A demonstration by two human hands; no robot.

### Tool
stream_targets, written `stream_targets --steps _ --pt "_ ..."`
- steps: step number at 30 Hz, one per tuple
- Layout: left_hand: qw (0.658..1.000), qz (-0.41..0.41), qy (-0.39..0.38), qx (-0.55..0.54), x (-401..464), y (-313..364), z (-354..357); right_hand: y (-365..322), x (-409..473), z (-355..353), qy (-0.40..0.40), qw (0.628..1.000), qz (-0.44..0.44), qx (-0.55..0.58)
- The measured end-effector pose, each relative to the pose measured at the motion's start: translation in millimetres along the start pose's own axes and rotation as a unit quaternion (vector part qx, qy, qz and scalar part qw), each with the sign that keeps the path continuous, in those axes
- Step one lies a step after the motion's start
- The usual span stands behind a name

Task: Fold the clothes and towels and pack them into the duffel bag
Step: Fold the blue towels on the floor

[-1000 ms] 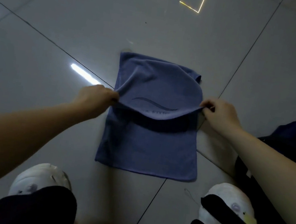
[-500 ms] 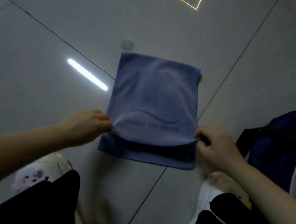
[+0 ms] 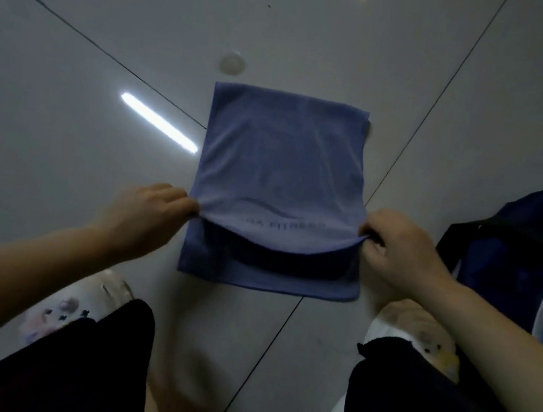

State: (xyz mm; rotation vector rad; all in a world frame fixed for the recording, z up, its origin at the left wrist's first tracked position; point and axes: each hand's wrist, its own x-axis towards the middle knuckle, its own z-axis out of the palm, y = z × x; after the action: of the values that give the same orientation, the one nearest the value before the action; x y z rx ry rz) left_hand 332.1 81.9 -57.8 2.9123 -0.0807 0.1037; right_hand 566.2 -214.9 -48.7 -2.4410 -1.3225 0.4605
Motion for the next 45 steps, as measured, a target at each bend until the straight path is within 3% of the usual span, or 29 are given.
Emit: stream_targets --steps 4,8,12,16,20,22,24,26,27,28,30,31,32,34,37,41,45 --pt "0.999 0.026 0.033 -0.002 -14.5 9.4 -10.8 -13.7 -25.2 -21.1 0.028 0.999 -0.045 0.001" --pt "0.991 0.094 -0.097 0.002 -33.5 16.7 26.7 2.3 -45.1 9.9 -0.082 0.992 -0.078 -0.053" --pt "0.978 0.085 -0.188 0.002 -37.5 19.4 51.0 17.8 -50.6 53.8 -0.194 0.967 -0.088 -0.14" --pt "0.98 0.089 -0.18 0.014 -39.5 20.8 48.6 17.5 -43.4 61.6 -0.173 0.949 -0.14 -0.223" --pt "0.981 0.106 -0.16 0.032 -33.6 18.3 47.3 19.4 -35.6 64.8 -0.164 0.942 -0.187 -0.223" --pt "0.972 0.143 -0.177 0.058 -29.2 18.4 43.1 17.0 -32.6 63.9 -0.177 0.952 -0.157 -0.193" --pt "0.966 0.135 -0.211 0.059 -23.7 15.6 37.6 12.8 -25.8 51.4 -0.194 0.972 -0.042 -0.124" --pt "0.983 0.01 -0.182 0.008 -19.3 15.7 33.6 14.2 -15.2 37.3 -0.181 0.981 0.066 -0.009" --pt "0.98 -0.108 -0.164 -0.04 -13.9 17.8 29.4 16.0 -9.1 31.3 -0.161 0.979 0.111 0.056" --pt "0.949 -0.239 -0.148 -0.143 -6.8 20.0 25.5 18.2 -1.8 27.6 -0.14 0.973 0.146 0.109" --pt "0.82 -0.426 -0.096 -0.369 5.6 18.3 26.5 25.1 10.1 27.3 -0.116 0.957 0.205 0.17" --pt "0.759 -0.474 -0.09 -0.437 10.5 16.1 25.6 28.0 15.7 29.1 -0.113 0.948 0.232 0.186" --pt "0.721 -0.497 -0.101 -0.472 14.4 13.9 23.1 31.2 21.1 32.4 -0.114 0.941 0.254 0.193" --pt "0.7 -0.506 -0.131 -0.487 17.5 11.2 21.7 34.6 29.7 37.8 -0.124 0.936 0.27 0.188" --pt "0.71 -0.5 -0.11 -0.483 16.2 11.7 27.5 34.9 33.6 40.5 -0.138 0.939 0.261 0.178" --pt "0.815 -0.433 -0.1 -0.372 14.8 12.6 35.3 31.8 31.0 34.3 -0.135 0.921 0.282 0.232" --pt "0.86 -0.39 -0.106 -0.312 18.5 7.6 35.7 32.8 28.9 31.0 -0.134 0.914 0.293 0.244"
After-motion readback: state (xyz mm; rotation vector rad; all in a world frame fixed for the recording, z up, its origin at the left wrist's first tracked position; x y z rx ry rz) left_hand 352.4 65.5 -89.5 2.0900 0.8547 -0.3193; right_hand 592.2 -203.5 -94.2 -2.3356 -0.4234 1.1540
